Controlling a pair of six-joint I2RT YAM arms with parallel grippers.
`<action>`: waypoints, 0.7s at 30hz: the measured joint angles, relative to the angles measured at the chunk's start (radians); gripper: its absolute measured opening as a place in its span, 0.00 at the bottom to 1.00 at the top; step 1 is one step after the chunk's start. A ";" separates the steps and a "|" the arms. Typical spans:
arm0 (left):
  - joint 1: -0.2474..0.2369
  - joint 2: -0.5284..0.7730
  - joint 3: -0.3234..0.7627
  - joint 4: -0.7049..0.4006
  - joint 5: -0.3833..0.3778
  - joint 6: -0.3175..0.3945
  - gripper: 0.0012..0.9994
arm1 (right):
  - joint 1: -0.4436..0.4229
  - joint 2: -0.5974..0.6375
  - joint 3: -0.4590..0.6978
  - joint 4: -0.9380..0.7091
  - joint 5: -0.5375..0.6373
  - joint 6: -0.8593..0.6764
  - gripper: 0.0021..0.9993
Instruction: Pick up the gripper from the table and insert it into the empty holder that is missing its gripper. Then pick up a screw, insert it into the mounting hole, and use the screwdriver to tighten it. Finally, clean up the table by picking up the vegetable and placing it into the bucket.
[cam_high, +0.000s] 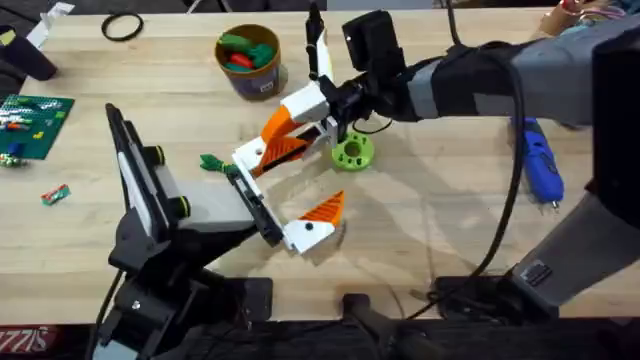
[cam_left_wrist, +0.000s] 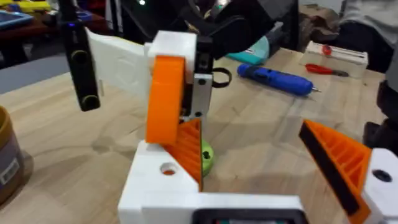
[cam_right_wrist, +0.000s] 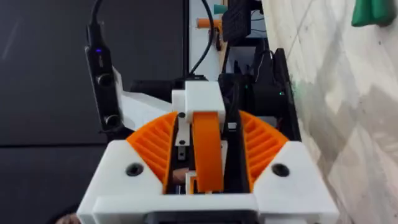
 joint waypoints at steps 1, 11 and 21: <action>-0.002 0.000 0.000 0.000 0.005 0.000 0.99 | -0.001 0.000 0.000 0.001 0.000 0.000 0.55; -0.003 0.000 0.000 -0.002 0.017 0.000 0.99 | -0.019 0.000 0.000 0.003 0.000 0.000 0.67; -0.003 0.000 0.000 -0.014 0.018 0.000 0.99 | -0.103 0.000 0.001 0.015 0.073 0.003 1.00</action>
